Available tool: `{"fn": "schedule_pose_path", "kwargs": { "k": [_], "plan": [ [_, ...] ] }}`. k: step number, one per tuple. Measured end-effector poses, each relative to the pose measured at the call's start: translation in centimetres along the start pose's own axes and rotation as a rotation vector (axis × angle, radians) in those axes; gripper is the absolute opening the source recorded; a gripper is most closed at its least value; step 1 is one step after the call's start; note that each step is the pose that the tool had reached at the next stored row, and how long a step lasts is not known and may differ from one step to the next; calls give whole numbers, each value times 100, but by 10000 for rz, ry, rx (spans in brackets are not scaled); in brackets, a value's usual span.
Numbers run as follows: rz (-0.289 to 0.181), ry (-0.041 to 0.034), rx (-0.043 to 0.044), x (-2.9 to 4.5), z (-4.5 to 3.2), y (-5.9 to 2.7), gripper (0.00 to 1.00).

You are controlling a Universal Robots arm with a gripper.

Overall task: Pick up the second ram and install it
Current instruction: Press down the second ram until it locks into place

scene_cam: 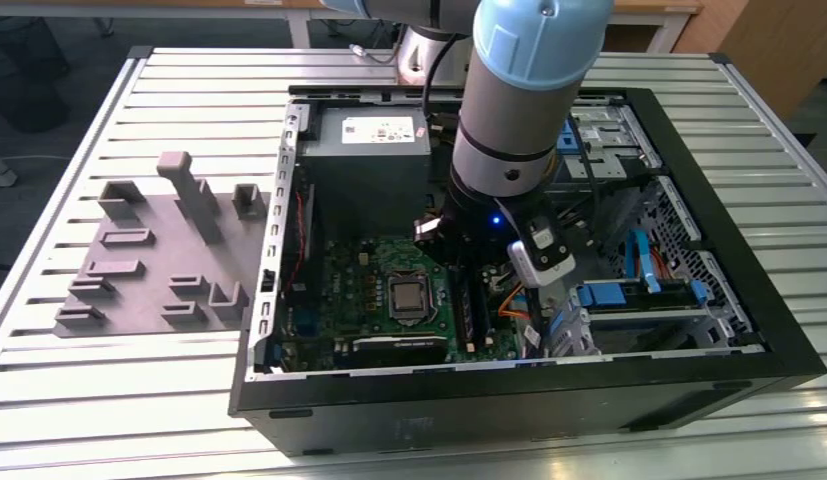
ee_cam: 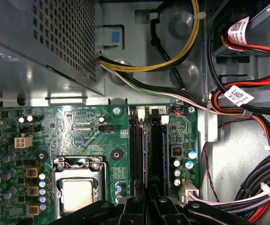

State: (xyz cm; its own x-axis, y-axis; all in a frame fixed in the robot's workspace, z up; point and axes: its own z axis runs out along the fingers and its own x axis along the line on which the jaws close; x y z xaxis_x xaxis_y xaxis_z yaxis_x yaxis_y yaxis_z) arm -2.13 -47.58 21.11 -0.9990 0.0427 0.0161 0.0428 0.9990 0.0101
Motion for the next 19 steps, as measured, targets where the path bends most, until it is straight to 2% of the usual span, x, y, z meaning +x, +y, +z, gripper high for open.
{"fn": "schedule_pose_path", "kwargs": {
  "k": [4, 5, 10, 19],
  "plan": [
    [0, -1, -2, 0, 1, 0, 15],
    [0, 0, -1, 0, 1, 0, 21],
    [0, 0, 0, 0, -7, 0, 21],
    [0, 7, 1, 4, -233, 2, 21]
  ]
}}
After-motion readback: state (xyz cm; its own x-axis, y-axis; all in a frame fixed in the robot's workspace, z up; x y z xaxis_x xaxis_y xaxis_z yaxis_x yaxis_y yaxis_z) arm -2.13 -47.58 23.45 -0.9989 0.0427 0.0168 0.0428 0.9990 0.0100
